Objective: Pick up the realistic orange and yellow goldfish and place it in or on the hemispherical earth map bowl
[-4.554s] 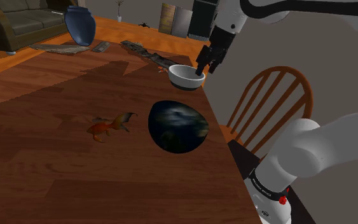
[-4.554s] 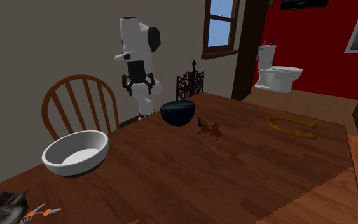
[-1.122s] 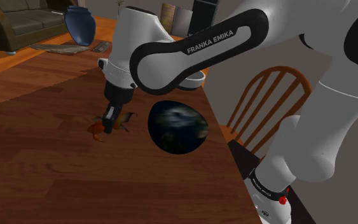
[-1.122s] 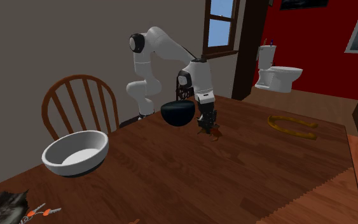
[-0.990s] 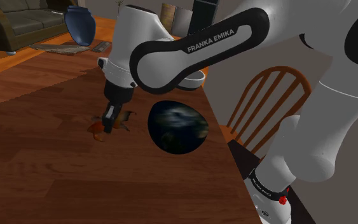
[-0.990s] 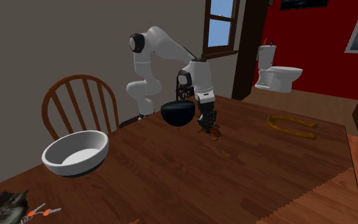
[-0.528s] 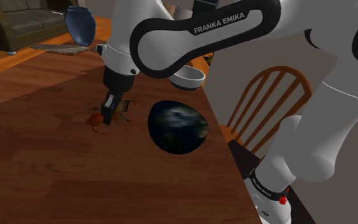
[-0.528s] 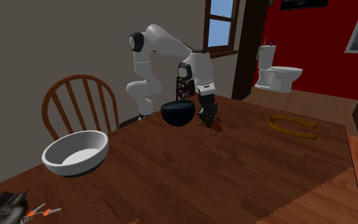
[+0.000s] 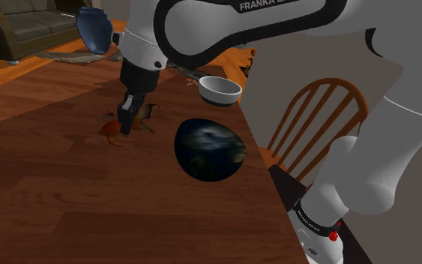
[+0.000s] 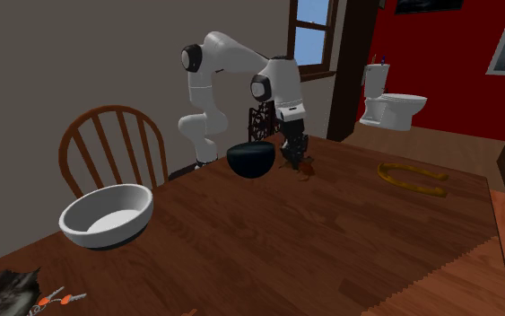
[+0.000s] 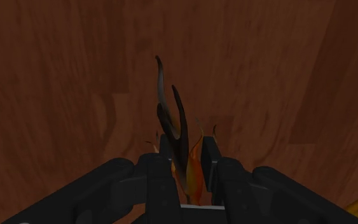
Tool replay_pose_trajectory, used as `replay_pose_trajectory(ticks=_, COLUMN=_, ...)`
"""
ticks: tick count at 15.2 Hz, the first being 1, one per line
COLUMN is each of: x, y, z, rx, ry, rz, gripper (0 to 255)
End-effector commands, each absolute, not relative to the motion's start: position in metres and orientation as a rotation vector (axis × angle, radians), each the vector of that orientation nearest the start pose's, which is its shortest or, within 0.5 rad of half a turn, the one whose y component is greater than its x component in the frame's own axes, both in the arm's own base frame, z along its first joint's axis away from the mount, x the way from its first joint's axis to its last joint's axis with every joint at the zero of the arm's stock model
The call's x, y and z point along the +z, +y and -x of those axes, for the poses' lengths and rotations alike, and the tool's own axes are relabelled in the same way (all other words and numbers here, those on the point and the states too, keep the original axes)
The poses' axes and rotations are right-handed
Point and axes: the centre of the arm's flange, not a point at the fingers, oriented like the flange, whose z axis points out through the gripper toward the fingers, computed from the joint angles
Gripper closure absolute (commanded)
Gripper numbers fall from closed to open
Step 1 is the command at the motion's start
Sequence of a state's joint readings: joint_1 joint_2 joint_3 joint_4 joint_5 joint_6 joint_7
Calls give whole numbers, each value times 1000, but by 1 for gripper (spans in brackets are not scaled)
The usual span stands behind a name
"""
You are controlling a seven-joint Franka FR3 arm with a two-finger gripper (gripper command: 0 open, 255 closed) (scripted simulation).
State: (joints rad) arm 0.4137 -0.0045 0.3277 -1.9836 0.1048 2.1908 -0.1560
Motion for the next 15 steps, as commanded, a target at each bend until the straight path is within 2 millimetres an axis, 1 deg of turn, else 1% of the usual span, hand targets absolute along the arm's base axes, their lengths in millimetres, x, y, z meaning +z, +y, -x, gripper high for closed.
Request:
replay_pose_trajectory(ticks=1, x=499, y=391, z=-421, rx=-264, ry=-1224, rz=2720, gripper=255)
replay_pose_trajectory(ticks=15, x=573, y=391, z=-421, rx=-264, ry=-1224, rz=2720, gripper=255)
